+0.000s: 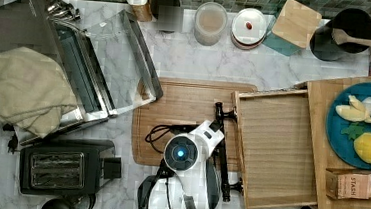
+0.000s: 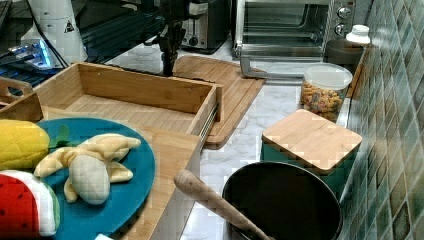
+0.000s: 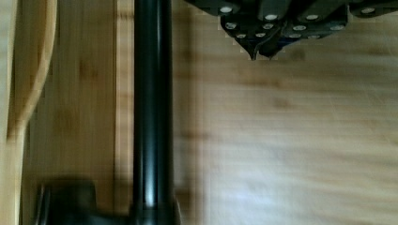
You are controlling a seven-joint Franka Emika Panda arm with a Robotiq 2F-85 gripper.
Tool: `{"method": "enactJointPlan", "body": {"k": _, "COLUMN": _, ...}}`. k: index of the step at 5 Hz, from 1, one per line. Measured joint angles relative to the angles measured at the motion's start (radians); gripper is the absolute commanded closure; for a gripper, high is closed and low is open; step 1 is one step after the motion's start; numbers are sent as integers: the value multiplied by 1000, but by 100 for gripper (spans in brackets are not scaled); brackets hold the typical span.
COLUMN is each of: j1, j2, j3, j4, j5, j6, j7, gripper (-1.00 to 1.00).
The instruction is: Close the drawer.
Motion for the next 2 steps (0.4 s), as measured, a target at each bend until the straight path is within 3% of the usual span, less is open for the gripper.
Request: {"method": "enactJointPlan", "body": {"k": 2, "j1": -61, "j2": 1, "j3": 0, "j4": -8, "j5": -77, "j6": 65, "j7": 21, "gripper": 100}}
